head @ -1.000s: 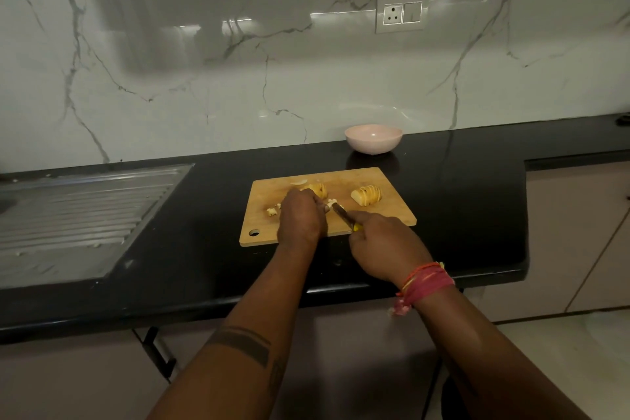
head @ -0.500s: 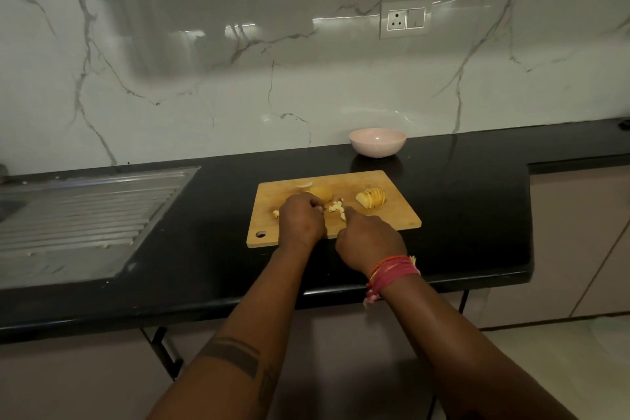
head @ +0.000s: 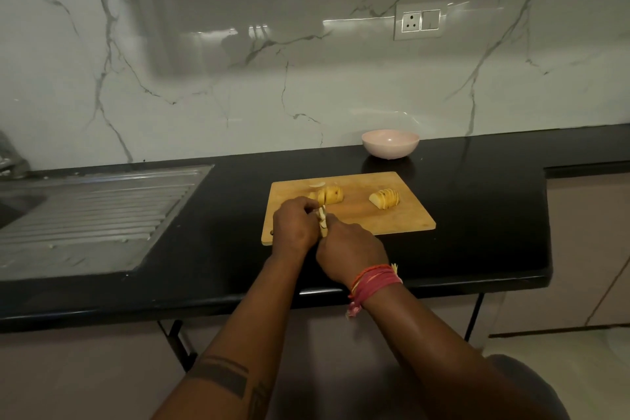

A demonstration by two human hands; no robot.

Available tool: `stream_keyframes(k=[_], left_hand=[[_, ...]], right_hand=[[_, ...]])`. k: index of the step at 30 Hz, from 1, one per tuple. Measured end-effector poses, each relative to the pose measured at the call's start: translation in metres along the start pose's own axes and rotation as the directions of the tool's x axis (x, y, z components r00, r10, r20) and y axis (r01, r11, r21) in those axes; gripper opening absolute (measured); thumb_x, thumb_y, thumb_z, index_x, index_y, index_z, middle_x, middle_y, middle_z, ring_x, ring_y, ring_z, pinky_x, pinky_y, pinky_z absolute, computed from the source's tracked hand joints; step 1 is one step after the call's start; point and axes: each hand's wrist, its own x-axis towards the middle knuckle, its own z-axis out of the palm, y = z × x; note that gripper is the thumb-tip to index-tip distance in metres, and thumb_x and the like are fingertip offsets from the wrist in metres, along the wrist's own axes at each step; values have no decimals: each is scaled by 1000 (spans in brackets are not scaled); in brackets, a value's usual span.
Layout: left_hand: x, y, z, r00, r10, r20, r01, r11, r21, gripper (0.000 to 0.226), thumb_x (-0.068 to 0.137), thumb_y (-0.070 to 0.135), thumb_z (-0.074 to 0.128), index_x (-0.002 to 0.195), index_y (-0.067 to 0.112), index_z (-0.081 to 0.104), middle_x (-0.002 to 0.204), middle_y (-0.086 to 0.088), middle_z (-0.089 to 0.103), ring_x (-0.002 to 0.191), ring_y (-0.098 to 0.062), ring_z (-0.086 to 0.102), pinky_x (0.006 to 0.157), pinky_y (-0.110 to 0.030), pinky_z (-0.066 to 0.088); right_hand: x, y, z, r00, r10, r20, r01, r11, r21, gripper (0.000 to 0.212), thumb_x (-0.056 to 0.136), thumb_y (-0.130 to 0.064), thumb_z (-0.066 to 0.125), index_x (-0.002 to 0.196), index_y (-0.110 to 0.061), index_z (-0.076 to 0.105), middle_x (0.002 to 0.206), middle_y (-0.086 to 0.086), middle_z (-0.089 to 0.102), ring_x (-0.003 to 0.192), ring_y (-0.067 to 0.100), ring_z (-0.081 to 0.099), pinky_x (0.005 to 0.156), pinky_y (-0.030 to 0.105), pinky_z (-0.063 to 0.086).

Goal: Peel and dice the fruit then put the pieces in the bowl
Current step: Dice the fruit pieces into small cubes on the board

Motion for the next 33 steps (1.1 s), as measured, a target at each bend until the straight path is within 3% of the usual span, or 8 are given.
stream_keyframes(k=[6,13,17,20,24,27,31,33], left_hand=[[-3,-15,-19,1000,26,-12,-26,1000,-3,26,96,9,64,119,17,72,121,0,71,110,-13,65,87,-17,44],[-2,-23,-20,993,103,62,-105,994,31,30,87,22,77,115,29,72,120,0,65,97,-9,64,84,-24,54],[-5,-20,-19,987,137,83,-142,989,48,33,85,29,79,117,30,70,122,2,56,95,-10,63,85,-25,54],[-8,-20,-19,990,132,55,-137,987,80,30,89,26,76,118,27,69,122,1,50,98,-13,61,87,-26,52],[-9,-18,-16,997,78,-16,-74,985,159,23,95,18,67,117,23,66,126,-4,47,111,-20,56,95,-36,53],[-10,-15,-19,995,94,-22,-91,989,117,22,96,16,63,116,24,67,124,-2,49,106,-17,57,91,-33,53],[-13,-15,-21,977,179,118,-185,982,38,23,90,28,74,112,31,68,117,3,51,98,-10,59,87,-27,52],[-11,-16,-20,978,174,111,-182,981,66,20,88,29,77,106,30,69,114,3,50,97,-10,58,84,-27,51]], right_hand=[[6,-17,7,997,-59,48,57,998,39,43,93,-24,46,136,-25,49,91,4,65,77,24,60,65,34,46],[10,-11,-2,998,-54,40,48,989,140,38,96,-25,45,132,-32,55,85,-3,65,73,17,61,61,32,46],[11,-5,-6,998,-45,41,36,980,197,41,98,-25,44,137,-34,55,99,-1,68,83,19,63,71,33,52],[11,-3,-10,999,-34,31,26,972,234,48,100,-26,45,147,-34,47,118,2,68,91,19,64,77,33,52],[10,4,-12,999,-39,28,28,951,307,51,101,-23,45,150,-35,43,129,1,63,82,11,59,71,28,48],[12,13,-15,999,-6,38,-8,936,353,49,101,-23,46,150,-29,46,139,3,58,93,15,58,80,29,49],[17,19,-17,996,-7,84,-30,904,426,45,100,-22,46,144,-30,54,129,4,65,79,9,57,59,21,38],[17,19,-17,994,-20,105,-27,902,431,44,100,-23,46,142,-30,56,121,4,68,76,9,56,56,21,35]])
